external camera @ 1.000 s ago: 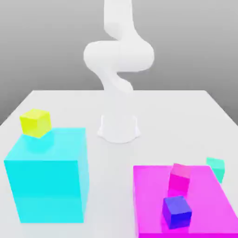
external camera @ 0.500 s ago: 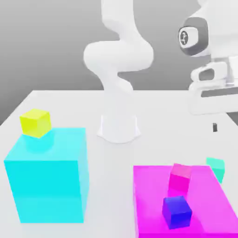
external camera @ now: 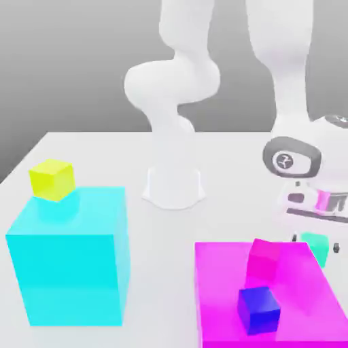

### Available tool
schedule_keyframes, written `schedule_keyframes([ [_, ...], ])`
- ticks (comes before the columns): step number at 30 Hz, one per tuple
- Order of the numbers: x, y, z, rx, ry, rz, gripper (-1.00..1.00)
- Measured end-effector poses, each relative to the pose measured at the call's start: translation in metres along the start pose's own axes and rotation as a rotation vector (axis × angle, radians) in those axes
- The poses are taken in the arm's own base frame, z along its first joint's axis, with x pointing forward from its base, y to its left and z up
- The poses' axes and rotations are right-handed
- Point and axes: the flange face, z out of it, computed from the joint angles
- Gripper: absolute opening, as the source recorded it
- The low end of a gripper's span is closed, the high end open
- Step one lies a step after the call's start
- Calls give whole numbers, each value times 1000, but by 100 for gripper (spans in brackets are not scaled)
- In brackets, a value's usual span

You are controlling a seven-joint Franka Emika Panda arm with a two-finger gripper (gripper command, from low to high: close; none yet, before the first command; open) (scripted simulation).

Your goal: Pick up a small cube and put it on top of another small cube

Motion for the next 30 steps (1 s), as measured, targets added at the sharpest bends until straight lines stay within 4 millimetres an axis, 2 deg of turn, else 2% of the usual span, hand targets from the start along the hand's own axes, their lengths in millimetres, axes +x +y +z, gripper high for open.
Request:
schedule_keyframes([
  [4, 0, 0, 2, 0, 0, 0, -100],
  [10, 0, -1, -54, 3, 1, 0, -100],
  [16, 16, -41, -98, 116, -43, 10, -100],
  [22, 66, -82, -124, 126, -27, -27, -100],
  [30, 149, -122, -157, 91, 1, -102, -100],
])
